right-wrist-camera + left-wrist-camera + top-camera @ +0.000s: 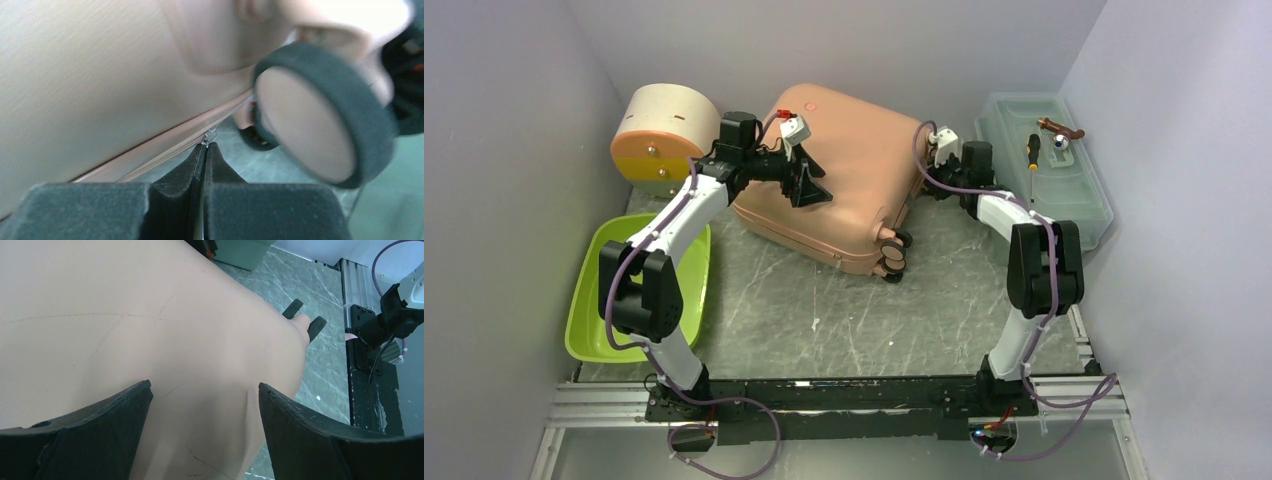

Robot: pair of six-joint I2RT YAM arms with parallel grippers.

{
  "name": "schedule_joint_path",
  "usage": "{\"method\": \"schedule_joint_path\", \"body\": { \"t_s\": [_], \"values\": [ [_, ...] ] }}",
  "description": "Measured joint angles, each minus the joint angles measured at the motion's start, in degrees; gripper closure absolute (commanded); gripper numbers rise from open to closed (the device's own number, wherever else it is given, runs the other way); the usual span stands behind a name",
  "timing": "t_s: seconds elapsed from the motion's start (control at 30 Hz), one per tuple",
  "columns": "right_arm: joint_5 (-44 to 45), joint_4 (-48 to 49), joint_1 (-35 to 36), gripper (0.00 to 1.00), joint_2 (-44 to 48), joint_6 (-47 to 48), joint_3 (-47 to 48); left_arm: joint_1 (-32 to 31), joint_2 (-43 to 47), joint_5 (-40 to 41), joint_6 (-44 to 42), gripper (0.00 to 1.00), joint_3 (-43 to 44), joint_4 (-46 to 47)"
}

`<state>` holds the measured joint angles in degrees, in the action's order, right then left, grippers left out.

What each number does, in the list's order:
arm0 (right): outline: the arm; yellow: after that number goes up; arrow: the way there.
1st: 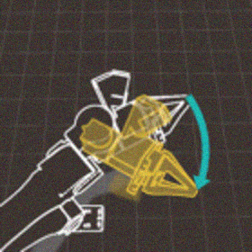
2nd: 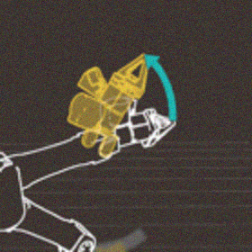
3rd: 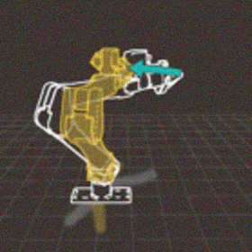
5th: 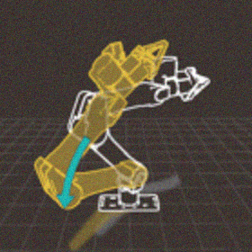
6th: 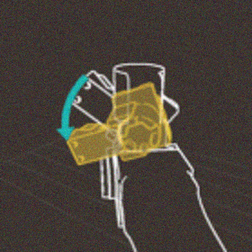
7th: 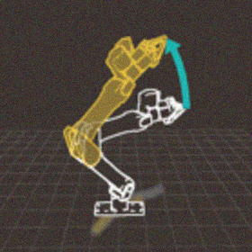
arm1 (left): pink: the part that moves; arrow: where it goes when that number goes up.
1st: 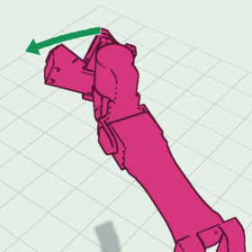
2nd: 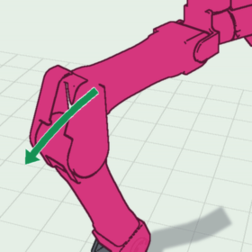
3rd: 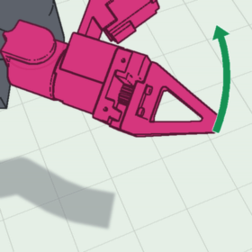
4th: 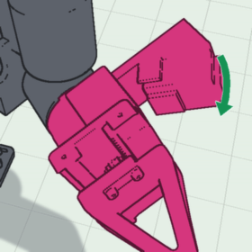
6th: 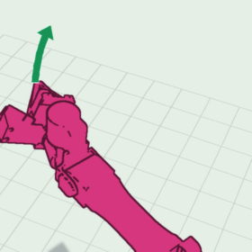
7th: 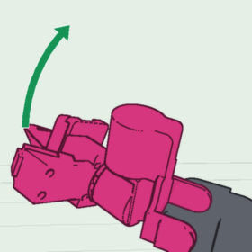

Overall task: Open, take out, and arrange the luggage
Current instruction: Unzip the zipper of the luggage.

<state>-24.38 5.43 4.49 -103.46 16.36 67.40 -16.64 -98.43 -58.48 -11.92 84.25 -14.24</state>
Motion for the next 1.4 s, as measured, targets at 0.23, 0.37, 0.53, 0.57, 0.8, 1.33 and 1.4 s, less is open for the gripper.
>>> {"method": "schedule_joint_path", "body": {
  "t_s": [0.23,0.37,0.53,0.57,0.8,1.33,1.4],
  "values": [
    [11.28,-4.37,1.92,1.00,-6.43,3.02,9.75,-0.07,0.00,-0.07,-0.96,0.14,0.04,-0.22],
    [16.04,-4.22,3.61,0.88,-6.29,4.48,9.81,-0.09,0.00,-0.04,-1.03,0.14,0.04,-0.24],
    [20.11,-3.54,4.02,0.51,-4.37,5.29,7.89,-0.26,0.09,0.04,-0.85,0.04,0.31,-0.46],
    [20.85,-3.63,4.09,0.45,-3.67,5.51,7.37,-0.35,0.20,0.07,-0.79,0.03,0.33,-0.61],
    [21.40,-6.78,4.50,0.31,8.76,6.64,0.59,-2.99,1.55,5.01,-0.68,0.00,2.03,-4.92],
    [0.20,-21.53,-13.22,0.00,27.45,0.66,1.03,-25.53,-11.50,18.62,-3.48,0.00,21.66,-18.08],
    [-2.38,-22.80,-15.21,0.00,27.45,0.20,1.03,-27.65,-13.77,21.44,-4.00,0.00,23.74,-18.18]
  ]
}}
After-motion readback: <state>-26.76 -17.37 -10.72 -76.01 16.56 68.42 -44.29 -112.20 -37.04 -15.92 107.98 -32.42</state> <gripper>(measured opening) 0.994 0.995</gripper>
